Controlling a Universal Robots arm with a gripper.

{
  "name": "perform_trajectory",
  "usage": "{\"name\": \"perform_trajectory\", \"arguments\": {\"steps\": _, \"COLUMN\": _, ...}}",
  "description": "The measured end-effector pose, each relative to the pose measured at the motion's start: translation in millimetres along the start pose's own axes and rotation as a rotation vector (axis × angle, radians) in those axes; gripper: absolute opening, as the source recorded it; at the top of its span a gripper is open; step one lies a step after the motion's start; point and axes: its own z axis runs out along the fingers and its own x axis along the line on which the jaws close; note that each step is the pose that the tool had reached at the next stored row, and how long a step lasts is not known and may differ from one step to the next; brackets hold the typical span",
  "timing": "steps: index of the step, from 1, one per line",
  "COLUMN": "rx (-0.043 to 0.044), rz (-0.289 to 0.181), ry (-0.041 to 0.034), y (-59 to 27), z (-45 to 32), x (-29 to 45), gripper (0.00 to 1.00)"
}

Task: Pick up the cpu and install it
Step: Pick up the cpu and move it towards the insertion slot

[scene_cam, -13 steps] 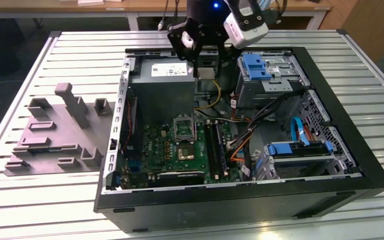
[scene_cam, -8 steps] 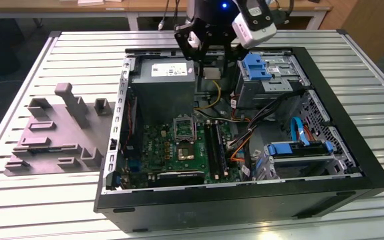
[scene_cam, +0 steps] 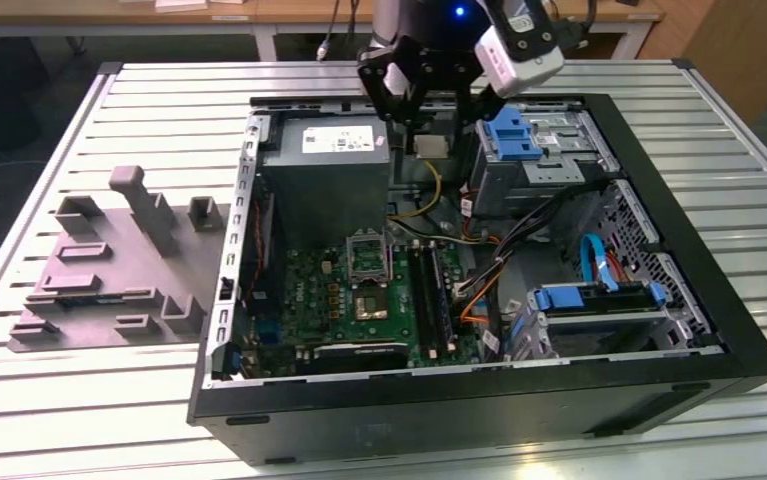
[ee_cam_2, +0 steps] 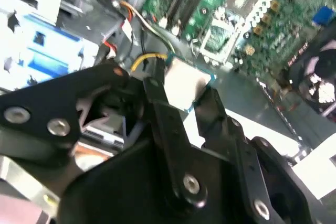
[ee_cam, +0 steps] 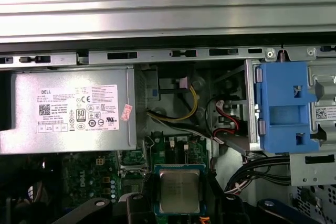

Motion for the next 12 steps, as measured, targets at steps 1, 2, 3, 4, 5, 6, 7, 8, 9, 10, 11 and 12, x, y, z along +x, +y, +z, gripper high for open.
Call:
{"name": "perform_trajectory", "arguments": {"steps": 1, "rx": 0.0, "rz": 0.0, "ry": 0.0, "y": 0.0, "z": 0.0, "x": 0.3, "gripper": 0.47}}
{"name": "perform_trajectory", "arguments": {"steps": 2, "rx": 0.0, "rz": 0.0, "ry": 0.0, "y": 0.0, "z": 0.0, "x": 0.4, "gripper": 0.47}}
{"name": "perform_trajectory", "arguments": {"steps": 3, "rx": -0.0001, "rz": 0.0, "ry": 0.0, "y": -0.1, "z": 0.0, "x": 0.5, "gripper": 0.47}}
{"name": "perform_trajectory", "arguments": {"steps": 4, "rx": -0.0001, "rz": 0.0, "ry": 0.0, "y": -0.1, "z": 0.0, "x": 0.6, "gripper": 0.47}}
{"name": "perform_trajectory", "arguments": {"steps": 5, "rx": 0.0, "rz": 0.0, "ry": 0.0, "y": -0.1, "z": 0.0, "x": 0.6, "gripper": 0.47}}
{"name": "perform_trajectory", "arguments": {"steps": 6, "rx": -0.0001, "rz": 0.0, "ry": 0.0, "y": -0.1, "z": 0.0, "x": 0.6, "gripper": 0.47}}
{"name": "perform_trajectory", "arguments": {"steps": 7, "rx": -0.0001, "rz": 0.0, "ry": 0.0, "y": -0.1, "z": 0.0, "x": 0.7, "gripper": 0.47}}
{"name": "perform_trajectory", "arguments": {"steps": 8, "rx": 0.0, "rz": 0.0, "ry": 0.0, "y": -0.1, "z": 0.0, "x": 0.7, "gripper": 0.47}}
{"name": "perform_trajectory", "arguments": {"steps": 9, "rx": -0.0001, "rz": 0.0, "ry": 0.0, "y": -0.1, "z": 0.0, "x": 0.7, "gripper": 0.47}}
{"name": "perform_trajectory", "arguments": {"steps": 10, "rx": 0.0, "rz": 0.0, "ry": 0.0, "y": -0.1, "z": 0.0, "x": 0.7, "gripper": 0.47}}
{"name": "perform_trajectory", "arguments": {"steps": 11, "rx": -0.0001, "rz": 0.0, "ry": 0.0, "y": -0.1, "z": 0.0, "x": 0.8, "gripper": 0.47}}
{"name": "perform_trajectory", "arguments": {"steps": 12, "rx": -0.0001, "rz": 0.0, "ry": 0.0, "y": -0.1, "z": 0.0, "x": 0.8, "gripper": 0.47}}
